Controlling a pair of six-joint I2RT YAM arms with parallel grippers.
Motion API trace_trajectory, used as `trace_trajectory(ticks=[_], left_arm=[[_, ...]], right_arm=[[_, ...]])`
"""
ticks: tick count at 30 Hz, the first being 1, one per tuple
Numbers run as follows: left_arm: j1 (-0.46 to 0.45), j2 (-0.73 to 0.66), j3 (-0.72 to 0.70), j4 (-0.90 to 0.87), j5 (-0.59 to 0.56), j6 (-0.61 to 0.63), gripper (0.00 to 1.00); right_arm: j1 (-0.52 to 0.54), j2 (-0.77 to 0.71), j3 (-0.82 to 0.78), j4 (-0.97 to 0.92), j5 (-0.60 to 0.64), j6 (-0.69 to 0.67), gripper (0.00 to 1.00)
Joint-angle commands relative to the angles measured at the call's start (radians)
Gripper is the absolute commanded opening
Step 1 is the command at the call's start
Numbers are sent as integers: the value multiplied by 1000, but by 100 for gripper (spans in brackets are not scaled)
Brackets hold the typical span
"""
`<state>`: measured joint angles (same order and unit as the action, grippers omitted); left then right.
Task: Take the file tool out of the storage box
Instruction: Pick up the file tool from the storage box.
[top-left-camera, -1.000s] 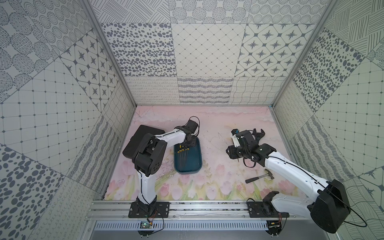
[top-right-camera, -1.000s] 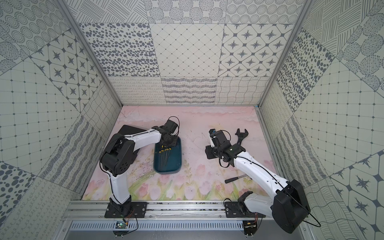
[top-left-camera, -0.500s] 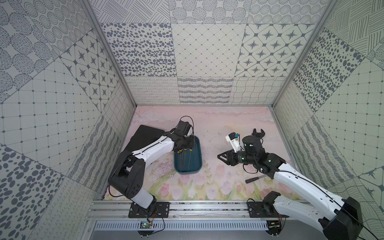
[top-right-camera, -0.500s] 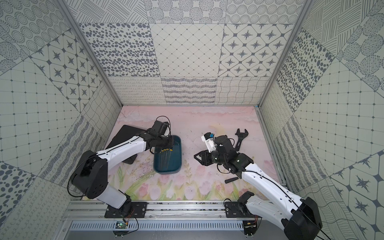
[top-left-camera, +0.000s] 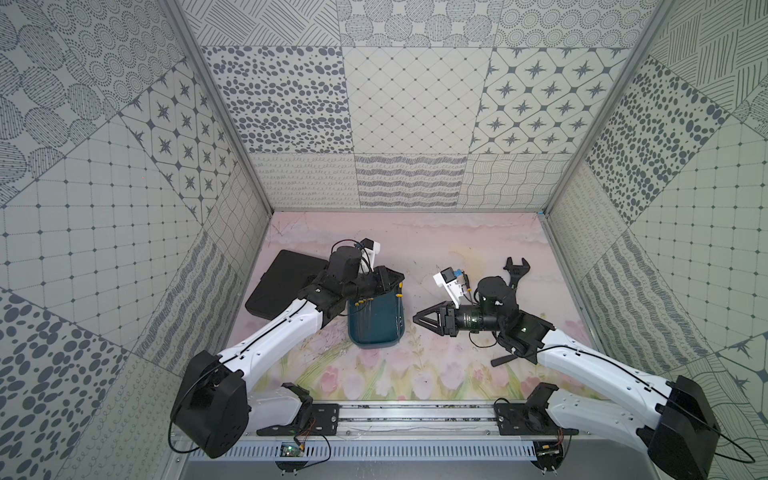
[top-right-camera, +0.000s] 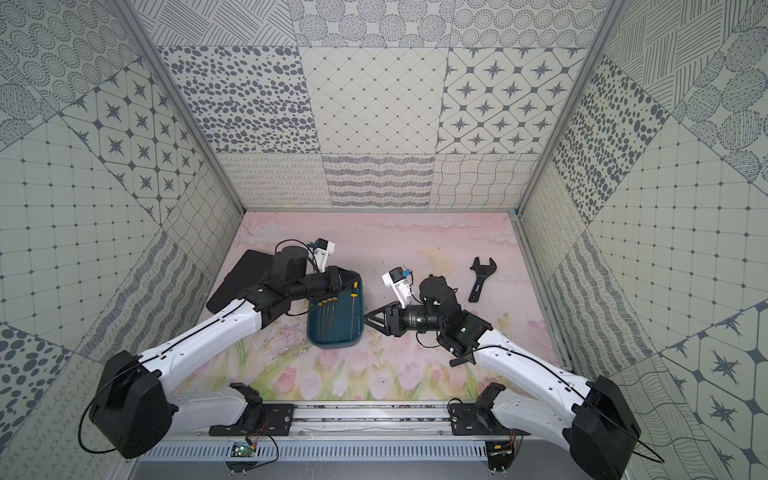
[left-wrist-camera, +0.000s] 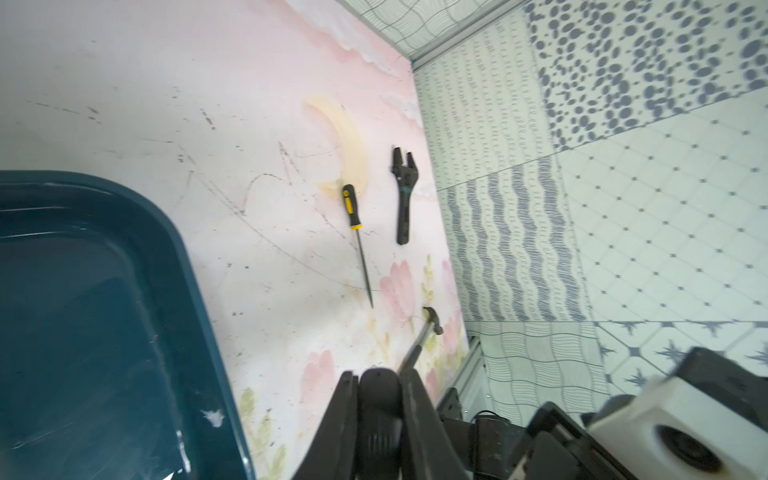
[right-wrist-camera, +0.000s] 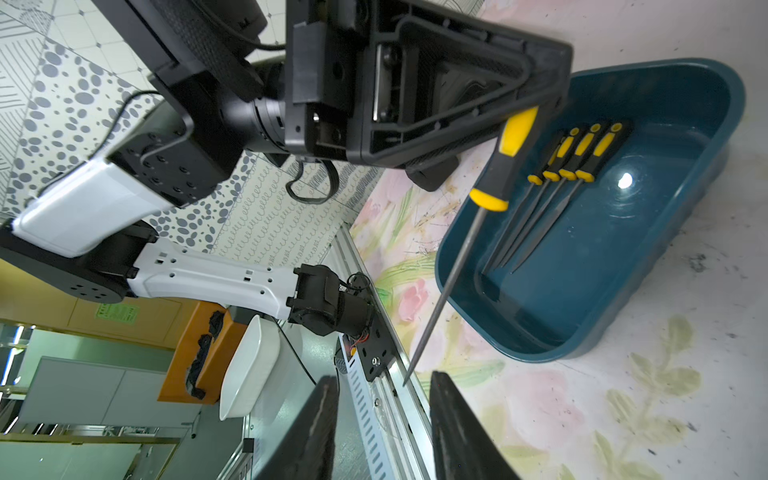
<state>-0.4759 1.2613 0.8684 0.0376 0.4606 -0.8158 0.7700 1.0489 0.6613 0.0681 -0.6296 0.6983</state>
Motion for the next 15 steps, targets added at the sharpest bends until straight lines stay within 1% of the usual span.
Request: trace_trajectory(ticks=[1,6,15], left_arm=[[2,-48,-50,360,214,-206,12],[0,-79,-85,501,250,-284,12],[-10,-129,-112,610,257,-338,11]], right_arm=[[7,-3,-13,123,-38,44,40],[6,-5,-27,170,-49,76,39],[8,-3,-34,253,-104,138,37]])
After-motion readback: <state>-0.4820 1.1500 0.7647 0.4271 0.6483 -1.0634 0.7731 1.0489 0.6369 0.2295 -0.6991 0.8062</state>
